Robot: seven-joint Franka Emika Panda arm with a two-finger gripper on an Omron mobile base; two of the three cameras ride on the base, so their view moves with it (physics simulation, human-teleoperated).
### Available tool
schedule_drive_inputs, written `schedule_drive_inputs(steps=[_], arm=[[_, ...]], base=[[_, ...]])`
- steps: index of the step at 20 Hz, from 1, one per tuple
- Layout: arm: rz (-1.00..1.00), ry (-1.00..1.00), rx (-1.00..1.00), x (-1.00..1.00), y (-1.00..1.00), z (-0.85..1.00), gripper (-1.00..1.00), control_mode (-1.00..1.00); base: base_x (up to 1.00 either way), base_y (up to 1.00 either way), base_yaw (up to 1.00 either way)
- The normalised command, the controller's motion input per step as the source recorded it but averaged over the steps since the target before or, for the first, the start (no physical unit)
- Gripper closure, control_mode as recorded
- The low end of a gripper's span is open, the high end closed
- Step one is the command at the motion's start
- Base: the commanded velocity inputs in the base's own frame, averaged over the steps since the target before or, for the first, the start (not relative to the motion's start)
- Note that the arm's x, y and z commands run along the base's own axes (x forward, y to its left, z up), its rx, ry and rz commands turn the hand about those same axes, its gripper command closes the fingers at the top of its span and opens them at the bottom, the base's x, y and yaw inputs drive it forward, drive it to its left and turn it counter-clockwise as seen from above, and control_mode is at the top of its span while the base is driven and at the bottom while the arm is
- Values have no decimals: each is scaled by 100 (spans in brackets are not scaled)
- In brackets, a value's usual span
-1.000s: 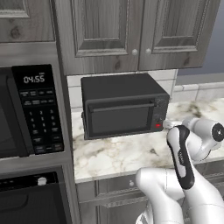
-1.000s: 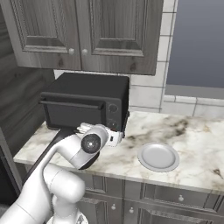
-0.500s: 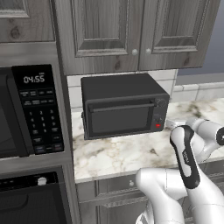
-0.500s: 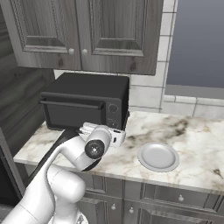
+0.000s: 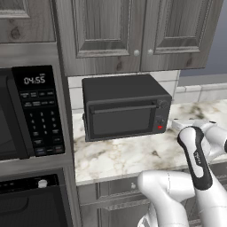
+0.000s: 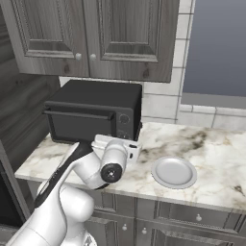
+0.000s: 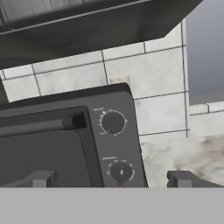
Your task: Pull the toaster oven rack outwards. Pick up the baguette from the plate and place it on the toaster oven rack. Close the toaster oven door fully and set the temperature to the lowest setting.
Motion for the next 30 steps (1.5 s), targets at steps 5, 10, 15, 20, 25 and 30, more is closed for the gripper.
schedule_drive_inputs(steps=[5,10,15,20,25,30], arm=[[0,0,0,9,1,-5,-100,-100],[-4,0,0,0,0,-1,-100,-100],[-4,0,0,2,0,0,-100,-100],[-2,0,0,2,-6,-7,-100,-100],[0,0,0,0,-4,-8,-100,-100],[0,0,0,6,-2,-13,-100,-100]], base=[[0,0,0],[0,0,0],[0,0,0],[0,0,0],[0,0,0],[0,0,0]])
